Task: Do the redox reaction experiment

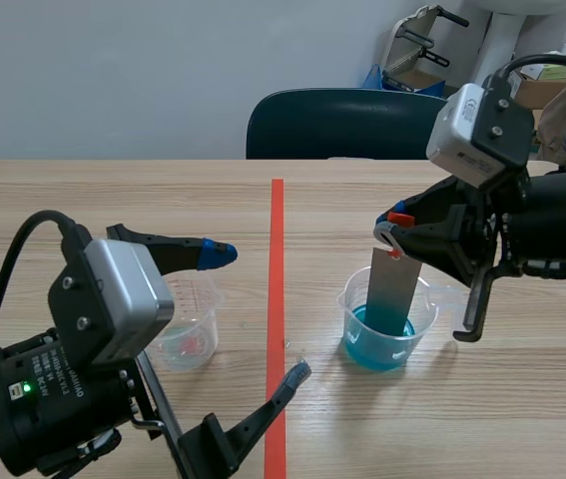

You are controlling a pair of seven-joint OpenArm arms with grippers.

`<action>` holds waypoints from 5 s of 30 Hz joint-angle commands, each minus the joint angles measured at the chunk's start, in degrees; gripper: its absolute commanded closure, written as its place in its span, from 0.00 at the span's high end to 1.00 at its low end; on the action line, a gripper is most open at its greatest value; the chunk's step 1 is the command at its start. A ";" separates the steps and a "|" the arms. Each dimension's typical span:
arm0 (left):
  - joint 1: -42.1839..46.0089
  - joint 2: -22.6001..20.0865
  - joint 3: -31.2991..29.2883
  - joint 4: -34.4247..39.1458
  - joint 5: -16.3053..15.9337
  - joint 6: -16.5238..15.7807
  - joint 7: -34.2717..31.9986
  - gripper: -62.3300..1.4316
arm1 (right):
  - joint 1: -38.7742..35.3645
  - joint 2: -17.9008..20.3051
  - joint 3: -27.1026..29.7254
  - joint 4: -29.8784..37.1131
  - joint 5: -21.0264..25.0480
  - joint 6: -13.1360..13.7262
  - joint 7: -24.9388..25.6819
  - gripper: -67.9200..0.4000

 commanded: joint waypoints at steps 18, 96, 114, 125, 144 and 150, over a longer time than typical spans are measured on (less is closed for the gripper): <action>-0.02 0.31 -0.20 1.29 -0.61 -0.09 -0.70 1.00 | 0.90 0.83 10.03 9.70 13.44 4.35 -13.92 0.01; 0.00 0.31 -0.20 1.29 -0.61 -0.09 -0.70 1.00 | 0.76 0.48 23.91 27.98 41.90 4.35 -43.12 0.01; 0.00 0.31 -0.20 1.29 -0.61 -0.09 -0.70 1.00 | 0.76 0.48 23.91 27.98 41.90 4.35 -43.15 0.01; 0.00 0.31 -0.20 1.29 -0.61 -0.09 -0.70 1.00 | 0.76 0.48 23.91 27.98 41.90 4.35 -43.15 0.01; 0.00 0.31 -0.20 1.29 -0.61 -0.09 -0.70 1.00 | 0.76 0.48 23.91 27.98 41.90 4.35 -43.12 0.01; 0.00 0.31 -0.20 1.29 -0.61 -0.09 -0.70 1.00 | 0.76 0.48 23.91 27.98 41.90 4.35 -43.15 0.01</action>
